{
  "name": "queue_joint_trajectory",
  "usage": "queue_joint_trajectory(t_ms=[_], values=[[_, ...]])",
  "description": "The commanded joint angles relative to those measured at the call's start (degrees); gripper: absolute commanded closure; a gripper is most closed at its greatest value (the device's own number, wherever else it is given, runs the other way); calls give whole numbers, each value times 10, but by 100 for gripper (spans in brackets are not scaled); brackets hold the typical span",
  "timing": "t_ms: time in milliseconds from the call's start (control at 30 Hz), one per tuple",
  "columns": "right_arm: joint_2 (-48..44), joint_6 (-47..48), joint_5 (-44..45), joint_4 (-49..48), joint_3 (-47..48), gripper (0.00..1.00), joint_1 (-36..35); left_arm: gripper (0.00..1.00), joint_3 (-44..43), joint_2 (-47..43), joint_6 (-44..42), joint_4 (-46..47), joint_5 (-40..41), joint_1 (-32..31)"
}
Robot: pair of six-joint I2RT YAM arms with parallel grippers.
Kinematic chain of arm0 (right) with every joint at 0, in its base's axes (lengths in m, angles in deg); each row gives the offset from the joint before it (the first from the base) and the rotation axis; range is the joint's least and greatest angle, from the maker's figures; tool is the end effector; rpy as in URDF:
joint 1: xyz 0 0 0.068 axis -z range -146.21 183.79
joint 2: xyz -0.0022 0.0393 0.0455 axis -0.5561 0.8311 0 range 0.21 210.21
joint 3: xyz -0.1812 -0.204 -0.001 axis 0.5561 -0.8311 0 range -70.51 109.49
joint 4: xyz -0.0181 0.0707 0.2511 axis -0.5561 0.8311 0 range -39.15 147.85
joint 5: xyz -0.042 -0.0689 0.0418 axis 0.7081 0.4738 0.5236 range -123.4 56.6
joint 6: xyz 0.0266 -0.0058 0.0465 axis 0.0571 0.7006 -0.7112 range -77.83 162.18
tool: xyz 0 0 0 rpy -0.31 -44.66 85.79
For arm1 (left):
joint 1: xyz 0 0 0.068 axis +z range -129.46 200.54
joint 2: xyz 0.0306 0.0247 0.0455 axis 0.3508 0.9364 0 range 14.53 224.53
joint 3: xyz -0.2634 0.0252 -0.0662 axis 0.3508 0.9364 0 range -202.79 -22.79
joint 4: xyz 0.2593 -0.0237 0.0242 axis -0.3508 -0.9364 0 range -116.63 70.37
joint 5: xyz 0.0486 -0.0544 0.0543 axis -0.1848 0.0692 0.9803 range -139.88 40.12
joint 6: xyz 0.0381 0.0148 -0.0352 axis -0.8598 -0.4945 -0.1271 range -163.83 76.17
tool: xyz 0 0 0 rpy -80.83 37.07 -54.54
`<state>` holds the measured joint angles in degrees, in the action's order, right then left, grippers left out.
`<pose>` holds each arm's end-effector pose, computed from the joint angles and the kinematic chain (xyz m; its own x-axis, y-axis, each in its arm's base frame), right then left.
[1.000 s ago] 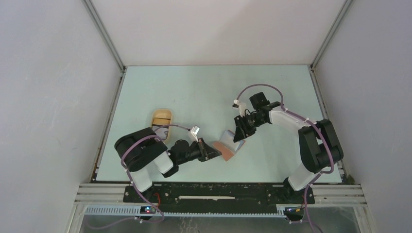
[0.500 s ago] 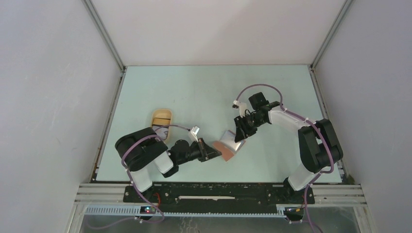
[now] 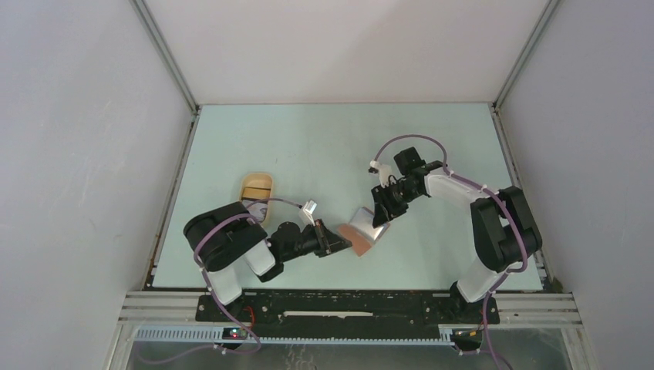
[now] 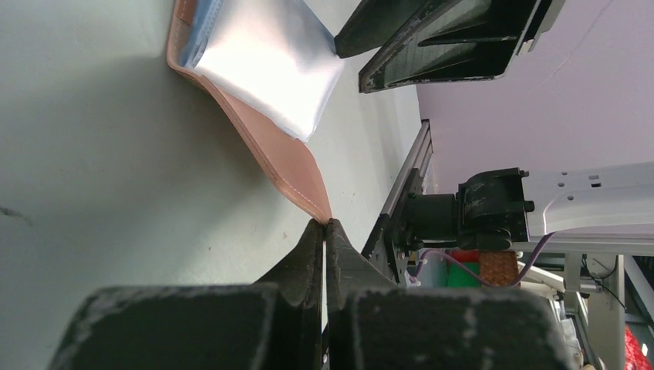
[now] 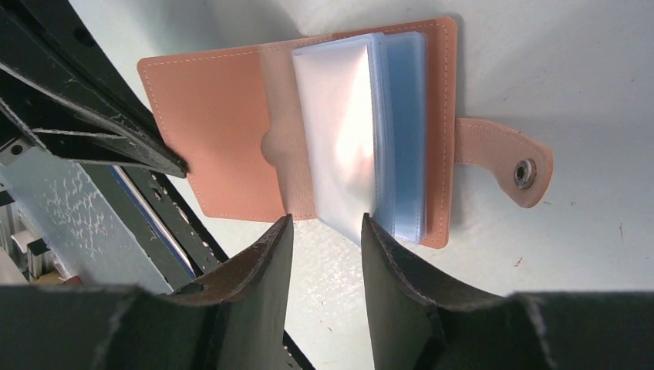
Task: Put the credit cards into the card holder
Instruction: Open the card holder at the center of the board.
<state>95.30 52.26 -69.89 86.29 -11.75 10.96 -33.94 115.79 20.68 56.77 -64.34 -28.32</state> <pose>0.2761 0.1392 0.1823 -0.7772 -0.4799 -0.4069 -0.6292 0.5941 0.5012 0.1489 -0.1840 0.1014 -0.8693 -0.3334 -0.3648 0.2420 0.3566 -0.9024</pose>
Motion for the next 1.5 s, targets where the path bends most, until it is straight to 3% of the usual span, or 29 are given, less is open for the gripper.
queue_joint_trajectory(t_ms=[0,233,967,1467], values=[[15,-2,-11,12,24,54,1,100,-16,5,-1,28,-14,-1],[21,-6,-33,17,26,56,0,100,-17,10,1,32,-15,1],[17,8,-10,26,32,48,18,100,-18,15,0,32,-15,1],[19,10,-84,41,38,62,3,100,-18,18,1,35,-17,3]])
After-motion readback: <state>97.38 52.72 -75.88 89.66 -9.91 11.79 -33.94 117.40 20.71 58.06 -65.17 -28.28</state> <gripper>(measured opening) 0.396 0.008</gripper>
